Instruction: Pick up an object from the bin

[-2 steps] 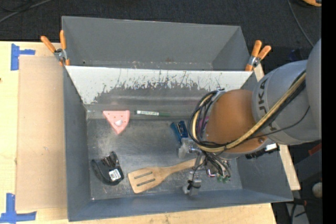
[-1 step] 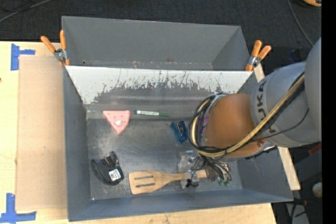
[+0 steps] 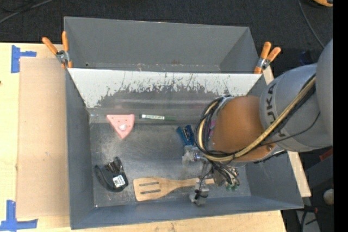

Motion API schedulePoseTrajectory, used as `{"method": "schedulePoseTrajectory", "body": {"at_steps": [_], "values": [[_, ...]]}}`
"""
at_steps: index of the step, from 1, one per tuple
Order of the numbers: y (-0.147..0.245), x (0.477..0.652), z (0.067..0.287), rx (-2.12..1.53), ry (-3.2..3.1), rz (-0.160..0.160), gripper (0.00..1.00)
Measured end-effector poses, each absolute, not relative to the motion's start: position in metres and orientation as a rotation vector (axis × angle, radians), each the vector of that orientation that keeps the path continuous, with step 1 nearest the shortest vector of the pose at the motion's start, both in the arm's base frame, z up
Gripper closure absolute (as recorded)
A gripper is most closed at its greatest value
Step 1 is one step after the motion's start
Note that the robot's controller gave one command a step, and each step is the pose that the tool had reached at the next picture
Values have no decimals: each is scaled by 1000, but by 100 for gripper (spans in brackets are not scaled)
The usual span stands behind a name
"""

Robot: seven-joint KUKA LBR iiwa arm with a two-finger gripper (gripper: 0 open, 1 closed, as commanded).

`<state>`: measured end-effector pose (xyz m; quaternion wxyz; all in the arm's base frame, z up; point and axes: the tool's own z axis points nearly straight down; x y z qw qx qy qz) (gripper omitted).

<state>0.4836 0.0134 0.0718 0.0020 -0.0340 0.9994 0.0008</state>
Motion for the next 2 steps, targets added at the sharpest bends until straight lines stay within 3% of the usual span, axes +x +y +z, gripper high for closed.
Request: {"method": "schedulePoseTrajectory", "body": {"at_steps": [1,2], "values": [[13,481,71,-106,3147,3,100],[13,481,71,-106,3147,3,100]]}}
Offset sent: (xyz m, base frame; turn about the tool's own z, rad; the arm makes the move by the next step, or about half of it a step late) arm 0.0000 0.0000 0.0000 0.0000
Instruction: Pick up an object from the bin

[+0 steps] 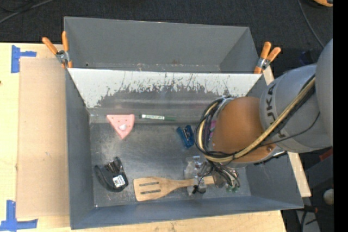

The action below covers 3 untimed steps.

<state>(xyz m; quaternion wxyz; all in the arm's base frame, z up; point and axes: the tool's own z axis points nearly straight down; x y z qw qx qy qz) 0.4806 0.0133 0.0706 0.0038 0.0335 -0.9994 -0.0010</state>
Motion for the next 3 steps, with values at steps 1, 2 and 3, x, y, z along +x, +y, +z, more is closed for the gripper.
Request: {"method": "schedulePoseTrajectory", "body": {"at_steps": [1,2,3], "values": [[16,487,175,104,-3132,-4,100],[16,487,175,104,-3132,-4,100],[17,487,203,175,-3127,-4,100]]}}
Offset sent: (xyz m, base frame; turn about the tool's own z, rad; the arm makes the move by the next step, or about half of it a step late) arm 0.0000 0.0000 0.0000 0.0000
